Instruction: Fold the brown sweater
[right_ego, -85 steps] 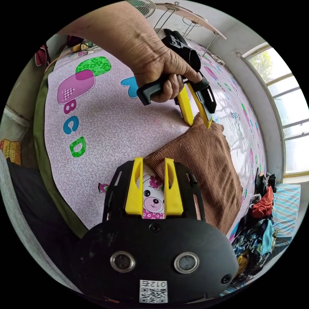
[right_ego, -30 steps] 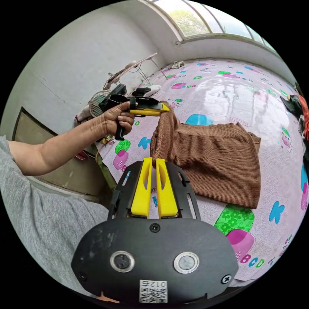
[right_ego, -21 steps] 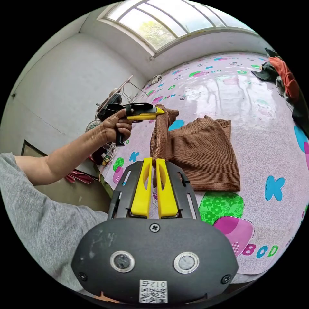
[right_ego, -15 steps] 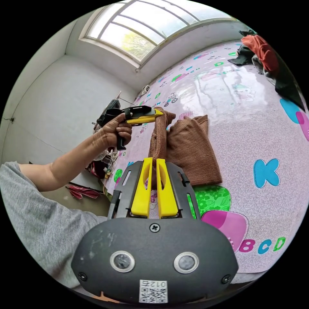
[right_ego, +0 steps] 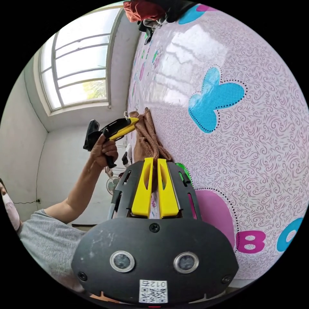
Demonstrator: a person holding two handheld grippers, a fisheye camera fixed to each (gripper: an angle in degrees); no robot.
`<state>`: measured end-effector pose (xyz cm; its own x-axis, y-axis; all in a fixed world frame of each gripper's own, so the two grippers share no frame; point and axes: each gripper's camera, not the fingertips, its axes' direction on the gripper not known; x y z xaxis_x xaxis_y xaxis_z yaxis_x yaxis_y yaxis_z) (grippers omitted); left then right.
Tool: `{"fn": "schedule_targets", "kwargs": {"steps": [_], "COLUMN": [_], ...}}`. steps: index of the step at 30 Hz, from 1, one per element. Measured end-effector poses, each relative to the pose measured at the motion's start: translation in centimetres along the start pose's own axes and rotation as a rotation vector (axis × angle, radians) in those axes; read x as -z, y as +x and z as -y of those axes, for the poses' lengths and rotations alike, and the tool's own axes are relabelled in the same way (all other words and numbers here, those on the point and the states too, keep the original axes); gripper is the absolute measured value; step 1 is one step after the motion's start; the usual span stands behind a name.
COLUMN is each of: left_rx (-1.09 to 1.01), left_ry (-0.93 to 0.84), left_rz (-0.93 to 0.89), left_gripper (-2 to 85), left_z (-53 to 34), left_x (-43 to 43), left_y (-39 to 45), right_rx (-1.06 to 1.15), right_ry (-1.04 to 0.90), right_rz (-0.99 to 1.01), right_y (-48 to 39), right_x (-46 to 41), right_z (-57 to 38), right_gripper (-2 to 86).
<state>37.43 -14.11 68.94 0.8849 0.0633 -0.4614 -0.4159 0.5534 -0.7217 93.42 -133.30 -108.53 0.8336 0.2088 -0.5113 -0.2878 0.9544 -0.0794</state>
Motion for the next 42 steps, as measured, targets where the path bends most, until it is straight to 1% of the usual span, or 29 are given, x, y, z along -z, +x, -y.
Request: {"fn": "schedule_targets", "kwargs": {"steps": [5,7,11,14,16,18,21,24,26,27,31,32,34,36,37,39,42], "left_rx": [-0.073,-0.116,-0.235,-0.356,-0.458,-0.524,-0.579,-0.619,-0.617,-0.601,-0.574,-0.563,-0.499,-0.474,-0.465,-0.448,-0.429], "left_ry": [0.083,0.123,0.09,0.048,0.039,0.042,0.022,0.029,0.02,0.047,0.079,0.1,0.224,0.207,0.156,0.111,0.111], "left_rz": [0.022,0.018,0.055,0.164,0.271,0.339,0.389,0.528,0.606,0.644,0.614,0.606,0.535,0.53,0.523,0.528,0.498], "left_gripper": [5.4,5.6,6.0,6.4,6.8,7.3,8.0,7.5,6.2,5.1,1.6,1.3,0.6,0.3,0.2,0.1,0.1], "left_z": [-5.0,-8.6,-14.7,-20.1,-23.6,-25.5,-27.2,-28.4,-28.7,-28.9,-29.8,-30.0,-31.7,-32.5,-32.7,-32.8,-32.5], "left_x": [3.1,4.3,4.0,1.6,-0.9,-2.6,-4.6,-6.4,-7.5,-7.7,-6.8,-6.3,-3.5,-4.0,-5.2,-6.5,-6.5], "left_y": [-0.6,-1.4,-1.1,1.1,3.7,5.6,8.2,10.1,10.6,10.7,11.0,10.9,10.2,8.8,7.9,6.9,6.5], "right_rx": [-0.013,-0.006,0.037,0.034,0.022,0.009,0.011,0.011,-0.001,-0.009,-0.023,-0.004,0.037,0.019,-0.004,-0.064,-0.042], "right_ry": [0.053,0.059,0.045,0.03,0.03,0.033,0.038,0.03,0.026,0.025,0.003,0.004,0.025,0.003,-0.019,-0.061,-0.036], "right_rz": [-0.092,-0.111,-0.171,-0.194,-0.198,-0.203,-0.217,-0.234,-0.244,-0.243,-0.22,-0.217,-0.221,-0.284,-0.293,-0.261,-0.264], "right_y": [-5.1,-7.0,-11.8,-14.1,-15.2,-16.6,-18.7,-20.2,-20.8,-21.1,-22.0,-22.9,-24.3,-23.7,-23.1,-21.2,-21.5], "right_x": [-0.1,-0.1,-1.1,-2.7,-3.6,-4.7,-6.0,-7.5,-8.5,-9.2,-11.3,-11.7,-11.9,-13.0,-13.6,-15.4,-16.5], "right_z": [-0.4,-0.9,-3.0,-4.5,-5.2,-6.0,-6.7,-7.2,-7.4,-7.5,-7.6,-7.9,-8.5,-9.1,-9.1,-9.9,-10.9], "right_gripper": [2.1,2.8,5.2,6.5,7.0,7.3,7.6,7.9,7.8,7.8,5.9,3.6,1.6,0.3,0.3,0.4,1.5]}}
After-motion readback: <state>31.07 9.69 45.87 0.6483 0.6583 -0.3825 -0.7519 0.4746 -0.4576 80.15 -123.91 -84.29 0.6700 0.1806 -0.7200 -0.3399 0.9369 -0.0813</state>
